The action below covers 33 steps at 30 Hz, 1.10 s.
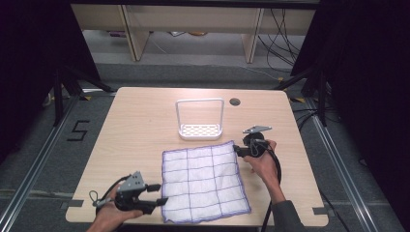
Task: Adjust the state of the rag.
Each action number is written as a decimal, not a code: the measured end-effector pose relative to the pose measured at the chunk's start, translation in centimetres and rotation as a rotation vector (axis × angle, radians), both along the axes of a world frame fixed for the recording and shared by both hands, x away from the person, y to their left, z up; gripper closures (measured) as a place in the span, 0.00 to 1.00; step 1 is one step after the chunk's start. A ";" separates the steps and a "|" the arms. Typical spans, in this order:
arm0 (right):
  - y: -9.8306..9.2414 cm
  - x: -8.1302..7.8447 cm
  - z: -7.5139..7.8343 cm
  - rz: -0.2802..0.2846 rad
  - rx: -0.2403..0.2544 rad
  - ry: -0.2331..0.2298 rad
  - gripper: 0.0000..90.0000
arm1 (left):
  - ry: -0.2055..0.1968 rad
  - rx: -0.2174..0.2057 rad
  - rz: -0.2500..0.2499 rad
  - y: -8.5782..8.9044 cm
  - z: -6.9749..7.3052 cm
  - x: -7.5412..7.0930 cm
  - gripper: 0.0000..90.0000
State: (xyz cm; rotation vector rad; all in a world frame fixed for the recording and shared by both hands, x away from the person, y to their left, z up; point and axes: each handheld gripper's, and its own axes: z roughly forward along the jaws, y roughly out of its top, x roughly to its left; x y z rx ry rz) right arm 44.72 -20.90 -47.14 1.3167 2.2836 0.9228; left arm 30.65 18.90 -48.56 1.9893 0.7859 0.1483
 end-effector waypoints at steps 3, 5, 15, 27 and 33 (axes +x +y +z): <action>-0.8 0.2 -0.1 0.010 0.001 0.011 0.52 | -0.014 0.028 0.069 0.6 0.6 3.5 0.44; -0.9 0.3 -0.2 0.015 0.001 -0.007 0.51 | -0.004 0.039 0.088 0.6 0.5 4.5 0.43; -0.8 1.1 -0.1 0.021 0.013 0.006 0.49 | 0.011 0.132 0.190 0.2 -0.4 9.8 0.38; -0.2 2.1 -0.1 0.028 0.046 0.004 0.47 | 0.024 0.173 0.215 -0.6 -1.3 13.2 0.38; 0.3 2.6 -0.6 0.064 0.015 -0.010 0.46 | 0.034 0.175 0.208 -1.1 -1.3 14.7 0.38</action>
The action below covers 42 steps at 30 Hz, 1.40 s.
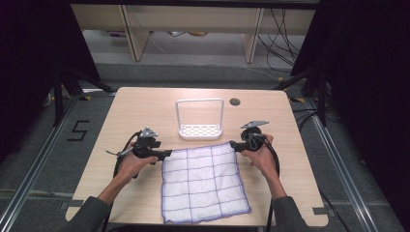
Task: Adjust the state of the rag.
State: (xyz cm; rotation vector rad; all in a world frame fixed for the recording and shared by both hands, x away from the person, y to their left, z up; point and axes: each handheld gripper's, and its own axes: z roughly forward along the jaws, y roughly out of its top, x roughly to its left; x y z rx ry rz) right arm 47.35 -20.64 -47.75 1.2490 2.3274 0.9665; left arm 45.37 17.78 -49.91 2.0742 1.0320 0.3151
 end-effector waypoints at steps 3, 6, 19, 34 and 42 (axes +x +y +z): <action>0.3 0.1 0.4 -0.010 0.007 0.028 0.46 | 0.010 0.011 -0.014 -0.3 0.0 0.3 0.39; 0.6 0.4 0.5 0.002 0.001 0.009 0.46 | 0.008 0.021 -0.009 -0.7 -0.2 0.4 0.39; 1.3 1.2 -0.8 0.018 0.001 0.045 0.47 | 0.042 0.039 -0.012 0.1 -0.5 0.9 0.42; 2.0 1.5 -2.0 0.014 -0.012 0.100 0.53 | 0.010 0.056 -0.085 -0.3 -1.4 0.5 0.79; 2.1 1.2 -2.3 0.032 0.012 0.095 0.81 | -0.017 0.052 -0.103 -0.4 -1.4 0.1 0.96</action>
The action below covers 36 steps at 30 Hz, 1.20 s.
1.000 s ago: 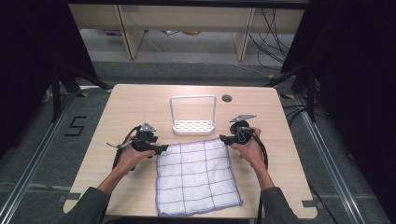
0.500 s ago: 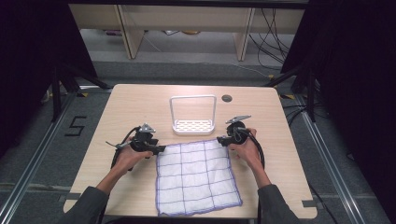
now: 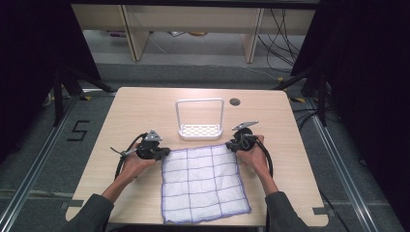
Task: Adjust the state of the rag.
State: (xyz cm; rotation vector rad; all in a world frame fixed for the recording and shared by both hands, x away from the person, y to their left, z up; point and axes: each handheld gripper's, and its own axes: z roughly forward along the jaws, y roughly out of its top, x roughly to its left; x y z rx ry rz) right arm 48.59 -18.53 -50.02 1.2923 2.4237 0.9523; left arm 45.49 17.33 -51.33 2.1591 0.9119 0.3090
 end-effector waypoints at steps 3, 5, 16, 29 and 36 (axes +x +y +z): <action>-0.1 -0.2 0.4 0.033 0.004 -0.004 0.92 | -0.006 0.005 -0.004 0.1 0.1 -0.1 0.97; -0.2 -0.1 0.5 0.049 0.006 -0.044 0.95 | -0.005 0.002 -0.010 0.1 0.2 -0.1 0.97; -0.2 -0.5 1.5 0.068 0.002 -0.050 0.96 | -0.008 -0.057 0.000 0.5 0.9 -0.2 0.97; -0.3 -1.1 3.6 0.060 0.068 -0.102 0.97 | -0.022 -0.144 -0.001 0.6 2.7 -0.4 0.99; -0.8 -1.6 6.0 0.073 0.097 -0.153 0.97 | -0.065 -0.178 -0.002 0.5 5.1 0.1 0.99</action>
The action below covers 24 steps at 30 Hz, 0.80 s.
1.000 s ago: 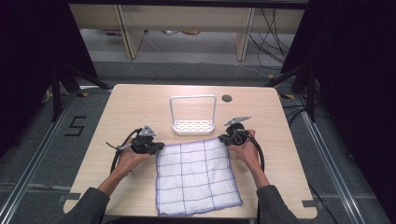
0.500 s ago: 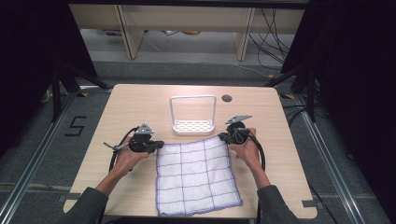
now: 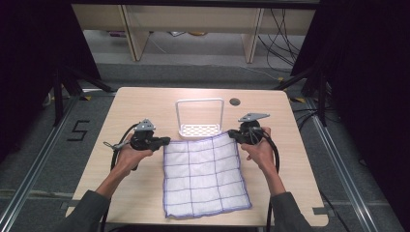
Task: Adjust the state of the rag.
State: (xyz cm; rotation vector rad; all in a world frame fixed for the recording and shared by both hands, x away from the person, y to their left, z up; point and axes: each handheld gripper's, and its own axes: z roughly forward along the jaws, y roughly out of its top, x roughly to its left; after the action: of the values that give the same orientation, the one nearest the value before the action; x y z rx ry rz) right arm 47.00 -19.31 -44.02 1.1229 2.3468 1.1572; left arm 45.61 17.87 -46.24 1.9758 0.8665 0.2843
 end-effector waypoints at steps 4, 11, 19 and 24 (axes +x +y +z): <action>-0.4 0.0 1.5 0.017 -0.008 -0.049 0.97 | -0.039 -0.021 0.003 0.0 2.0 0.3 0.99; -0.8 -0.9 2.3 0.021 0.015 -0.069 0.97 | -0.058 -0.037 -0.038 -0.3 3.3 -1.5 0.99; -2.3 -4.8 2.2 0.052 0.009 -0.101 0.97 | -0.077 -0.060 -0.098 0.7 3.0 -5.8 0.99; -2.9 -6.9 1.8 0.079 -0.002 -0.106 0.97 | -0.075 -0.049 -0.130 1.2 2.7 -8.3 0.99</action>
State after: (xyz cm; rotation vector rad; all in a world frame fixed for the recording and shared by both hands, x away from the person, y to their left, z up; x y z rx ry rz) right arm 40.11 -22.22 -42.26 0.9519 2.3296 1.2099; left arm 37.35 19.06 -43.55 1.9534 0.6879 0.2578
